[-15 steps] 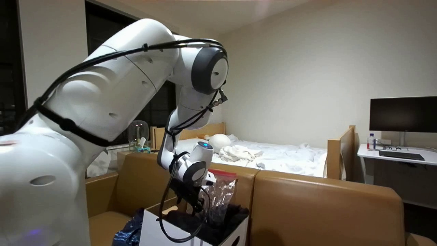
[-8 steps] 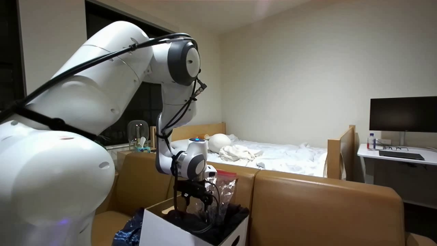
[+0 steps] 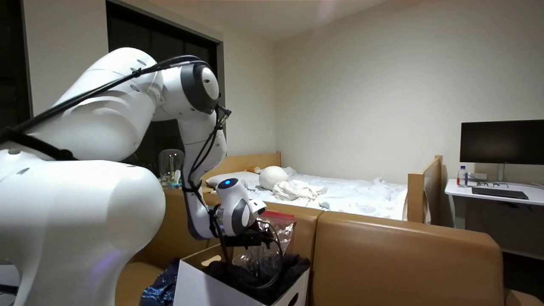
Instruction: Move the packet from the box and put it on the sofa
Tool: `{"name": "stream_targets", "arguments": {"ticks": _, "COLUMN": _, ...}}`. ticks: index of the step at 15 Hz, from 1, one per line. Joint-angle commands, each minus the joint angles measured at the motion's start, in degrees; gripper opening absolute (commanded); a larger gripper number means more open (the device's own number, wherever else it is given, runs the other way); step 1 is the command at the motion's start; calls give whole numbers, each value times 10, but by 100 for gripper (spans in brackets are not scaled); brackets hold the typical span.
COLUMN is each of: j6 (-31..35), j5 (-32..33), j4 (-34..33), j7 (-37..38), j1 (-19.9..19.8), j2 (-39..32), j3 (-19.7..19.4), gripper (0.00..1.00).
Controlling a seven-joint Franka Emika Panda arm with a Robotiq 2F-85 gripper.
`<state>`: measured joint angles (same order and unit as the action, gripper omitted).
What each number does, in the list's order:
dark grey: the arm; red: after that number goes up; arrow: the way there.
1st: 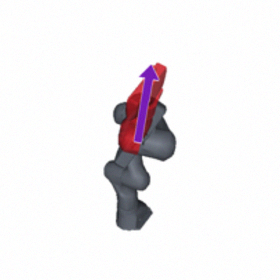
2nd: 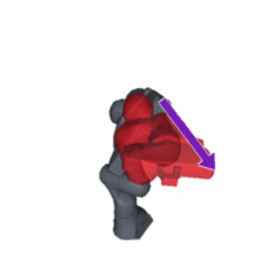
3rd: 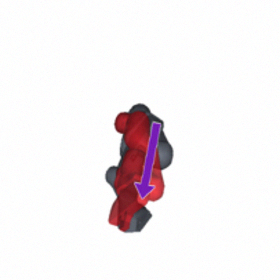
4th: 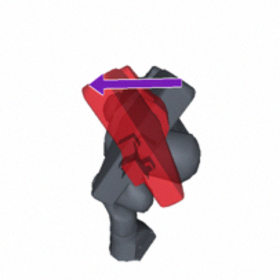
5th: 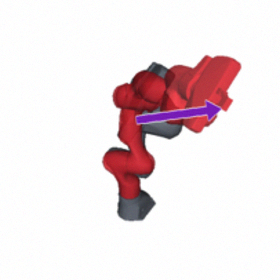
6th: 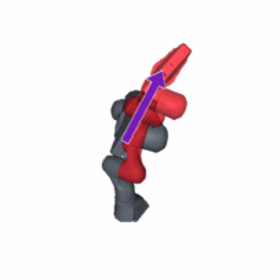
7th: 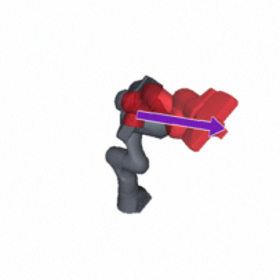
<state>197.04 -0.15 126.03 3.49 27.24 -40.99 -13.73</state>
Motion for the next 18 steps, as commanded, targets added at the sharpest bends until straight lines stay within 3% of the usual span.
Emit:
{"name": "stream_targets", "arguments": {"ticks": 1, "j6": 36, "j5": -146, "j4": -73, "j7": -14, "j1": 95, "j2": -57, "j3": -57, "gripper": 100}}
{"name": "stream_targets", "arguments": {"ticks": 2, "j6": 37, "j5": -164, "j4": -79, "j7": 29, "j1": 148, "j2": -86, "j3": -105, "gripper": 100}}
{"name": "stream_targets", "arguments": {"ticks": 3, "j6": 24, "j5": -230, "j4": -99, "j7": 0, "j1": 181, "j2": -106, "j3": -128, "gripper": 100}}
{"name": "stream_targets", "arguments": {"ticks": 5, "j6": 34, "j5": -286, "j4": -85, "j7": 23, "j1": 240, "j2": -146, "j3": -175, "gripper": 100}}
{"name": "stream_targets", "arguments": {"ticks": 6, "j6": 38, "j5": -304, "j4": -70, "j7": 24, "j1": 256, "j2": -158, "j3": -184, "gripper": 84}}
{"name": "stream_targets", "arguments": {"ticks": 7, "j6": 10, "j5": -329, "j4": -75, "j7": 29, "j1": 284, "j2": -173, "j3": -204, "gripper": 74}}
{"name": "stream_targets", "arguments": {"ticks": 11, "j6": -13, "j5": -395, "j4": -45, "j7": 29, "j1": 307, "j2": -204, "j3": -202, "gripper": 47}}
{"name": "stream_targets", "arguments": {"ticks": 18, "j6": -12, "j5": -470, "j4": -56, "j7": 24, "j1": 322, "j2": -211, "j3": -206, "gripper": 3}}
